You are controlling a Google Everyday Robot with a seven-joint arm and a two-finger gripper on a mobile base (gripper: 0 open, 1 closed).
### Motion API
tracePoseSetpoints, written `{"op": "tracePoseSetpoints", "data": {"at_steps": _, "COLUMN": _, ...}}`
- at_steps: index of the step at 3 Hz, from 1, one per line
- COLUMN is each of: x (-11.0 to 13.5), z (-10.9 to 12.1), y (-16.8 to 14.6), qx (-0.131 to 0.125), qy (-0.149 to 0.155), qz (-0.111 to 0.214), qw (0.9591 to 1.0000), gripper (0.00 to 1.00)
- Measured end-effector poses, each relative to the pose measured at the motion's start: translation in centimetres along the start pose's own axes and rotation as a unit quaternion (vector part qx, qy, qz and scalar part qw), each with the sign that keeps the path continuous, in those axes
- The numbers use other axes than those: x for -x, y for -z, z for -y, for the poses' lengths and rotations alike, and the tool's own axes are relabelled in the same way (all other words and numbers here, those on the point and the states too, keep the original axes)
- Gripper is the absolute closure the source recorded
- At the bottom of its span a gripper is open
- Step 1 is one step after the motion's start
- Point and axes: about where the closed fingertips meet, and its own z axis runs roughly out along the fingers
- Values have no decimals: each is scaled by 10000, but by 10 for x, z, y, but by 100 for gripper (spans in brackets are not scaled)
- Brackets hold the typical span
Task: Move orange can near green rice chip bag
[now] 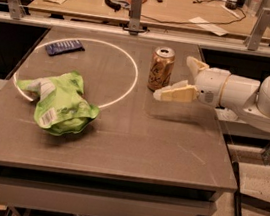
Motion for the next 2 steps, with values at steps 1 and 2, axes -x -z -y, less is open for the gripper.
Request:
{"op": "tracePoseSetpoints", "data": {"at_steps": 1, "x": -4, "z": 4, "y": -19, "qx": 89, "qy": -95, "qz": 21, "qw": 9999, "gripper": 0}}
{"op": "tracePoseSetpoints", "data": {"at_steps": 2, "x": -3, "z": 3, "y": -34, "qx": 211, "qy": -135, "qz": 78, "qw": 9997, "gripper": 0}}
